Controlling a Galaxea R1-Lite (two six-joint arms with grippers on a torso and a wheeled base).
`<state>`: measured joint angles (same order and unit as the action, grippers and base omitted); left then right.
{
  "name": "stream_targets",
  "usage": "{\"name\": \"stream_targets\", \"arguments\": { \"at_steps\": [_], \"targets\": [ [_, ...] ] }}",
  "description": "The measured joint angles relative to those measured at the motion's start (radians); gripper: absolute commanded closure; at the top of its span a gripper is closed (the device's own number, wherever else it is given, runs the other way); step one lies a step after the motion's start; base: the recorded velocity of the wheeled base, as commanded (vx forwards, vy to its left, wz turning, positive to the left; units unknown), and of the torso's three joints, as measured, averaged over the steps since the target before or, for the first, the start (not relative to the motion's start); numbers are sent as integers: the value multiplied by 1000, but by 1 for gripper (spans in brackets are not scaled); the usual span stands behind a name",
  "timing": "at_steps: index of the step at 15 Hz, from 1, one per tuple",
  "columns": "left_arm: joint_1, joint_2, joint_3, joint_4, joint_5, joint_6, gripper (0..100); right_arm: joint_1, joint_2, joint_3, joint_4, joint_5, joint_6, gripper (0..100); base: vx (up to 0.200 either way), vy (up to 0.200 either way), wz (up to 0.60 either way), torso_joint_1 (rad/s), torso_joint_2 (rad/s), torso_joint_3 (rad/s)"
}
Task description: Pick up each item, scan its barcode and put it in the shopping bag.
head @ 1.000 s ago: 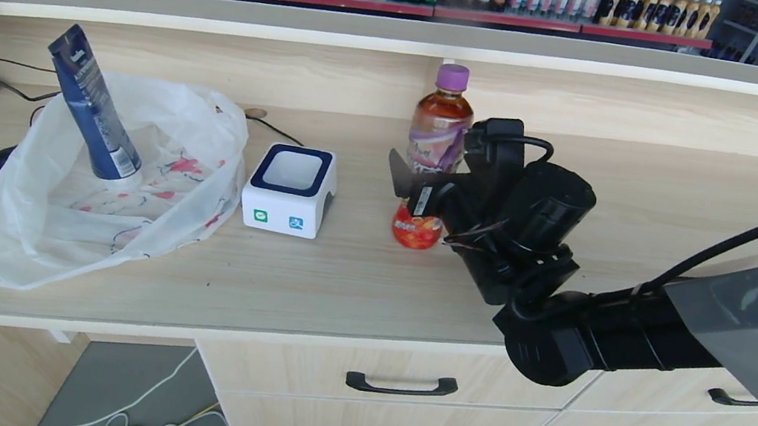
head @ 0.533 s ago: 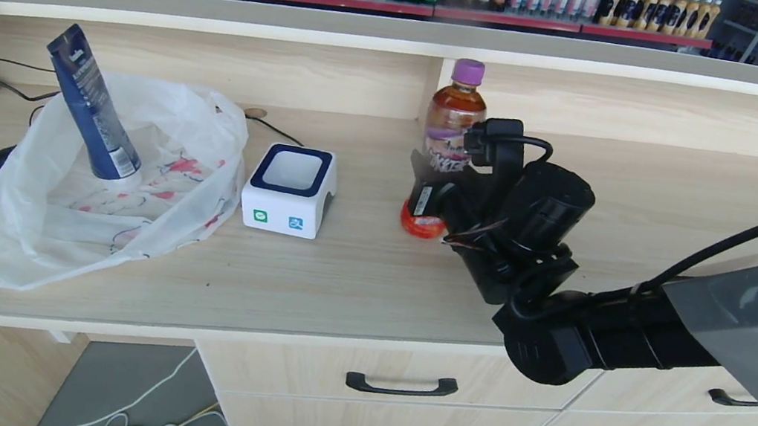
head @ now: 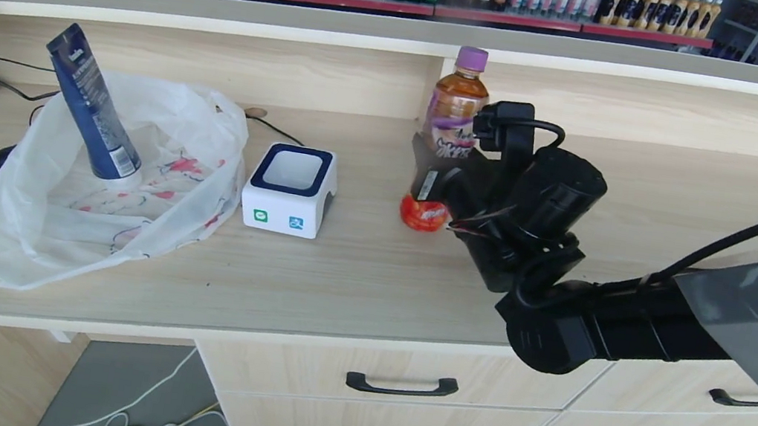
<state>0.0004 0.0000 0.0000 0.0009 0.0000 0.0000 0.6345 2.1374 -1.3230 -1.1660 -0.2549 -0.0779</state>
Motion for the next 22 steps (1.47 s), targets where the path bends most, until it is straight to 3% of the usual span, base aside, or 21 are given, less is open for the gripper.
{"name": "stream_targets", "arguments": {
  "at_steps": [7,15,19,22],
  "targets": [
    [0,0,0,0,0,0,0,9,-105,47,-24,-4,-23,100,0,0,0,0,0,0],
    [0,0,0,0,0,0,0,92,-292,472,-313,-7,-108,100,0,0,0,0,0,0],
    [0,0,0,1,0,0,0,205,-365,632,-363,-8,-159,100,0,0,0,0,0,0],
    [0,0,0,0,0,0,0,243,-405,776,-396,-9,-181,100,0,0,0,0,0,0]
  ]
}}
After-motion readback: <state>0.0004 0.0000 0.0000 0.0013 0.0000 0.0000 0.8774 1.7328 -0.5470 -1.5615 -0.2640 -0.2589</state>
